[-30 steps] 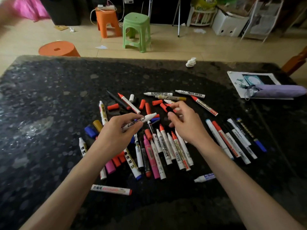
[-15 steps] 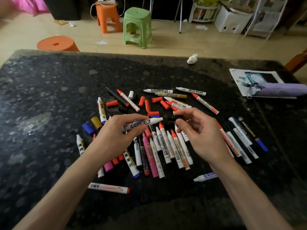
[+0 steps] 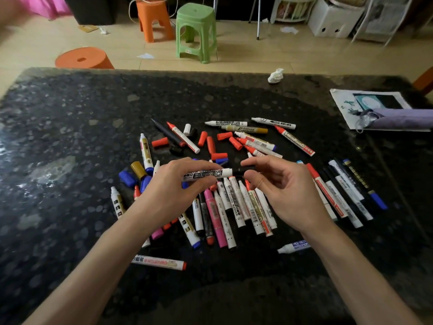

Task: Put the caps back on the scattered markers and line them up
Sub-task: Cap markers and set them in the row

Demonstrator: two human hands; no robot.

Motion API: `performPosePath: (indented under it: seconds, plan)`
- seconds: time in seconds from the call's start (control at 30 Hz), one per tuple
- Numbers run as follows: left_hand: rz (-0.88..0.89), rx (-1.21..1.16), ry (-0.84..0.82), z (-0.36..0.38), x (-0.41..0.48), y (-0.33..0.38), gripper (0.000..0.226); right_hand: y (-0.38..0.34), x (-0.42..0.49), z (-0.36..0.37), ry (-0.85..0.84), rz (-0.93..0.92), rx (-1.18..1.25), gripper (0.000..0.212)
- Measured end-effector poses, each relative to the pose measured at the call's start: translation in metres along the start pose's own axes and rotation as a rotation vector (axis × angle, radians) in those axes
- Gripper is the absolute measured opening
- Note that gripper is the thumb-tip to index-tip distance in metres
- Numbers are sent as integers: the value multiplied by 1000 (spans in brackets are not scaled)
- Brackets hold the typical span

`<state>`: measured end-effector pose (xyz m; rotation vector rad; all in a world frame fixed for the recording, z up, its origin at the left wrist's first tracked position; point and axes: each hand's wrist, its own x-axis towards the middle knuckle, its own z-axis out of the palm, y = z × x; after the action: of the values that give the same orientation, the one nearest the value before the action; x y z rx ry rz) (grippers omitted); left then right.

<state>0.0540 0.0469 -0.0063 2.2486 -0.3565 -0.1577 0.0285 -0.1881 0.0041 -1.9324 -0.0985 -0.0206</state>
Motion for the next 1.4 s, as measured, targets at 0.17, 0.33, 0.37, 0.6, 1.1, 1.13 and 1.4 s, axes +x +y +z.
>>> performPosePath:
  seconds: [0.17, 0.33, 0.37, 0.6, 1.1, 1.13, 1.4]
  plan:
    - [27, 7, 47, -1, 1, -1, 26, -1, -3, 3, 25, -29, 25, 23]
    - [22, 20, 49, 5, -2, 0, 27, 2, -6, 7, 29, 16, 39, 19]
    - [21, 21, 42, 5, -2, -1, 26, 2, -7, 7, 22, 25, 42, 19]
    - [9, 25, -11, 4, 0, -1, 25, 3, -8, 7, 15, 17, 88, 18]
    - [32, 136, -145, 3, -8, 4, 36, 3, -13, 8, -20, -3, 61, 21]
    - [38, 109, -172, 4, -8, 6, 37, 2, -11, 6, -28, -2, 67, 19]
    - [47, 63, -170, 7, -10, 17, 36, -4, -9, 5, -149, 46, 25, 20]
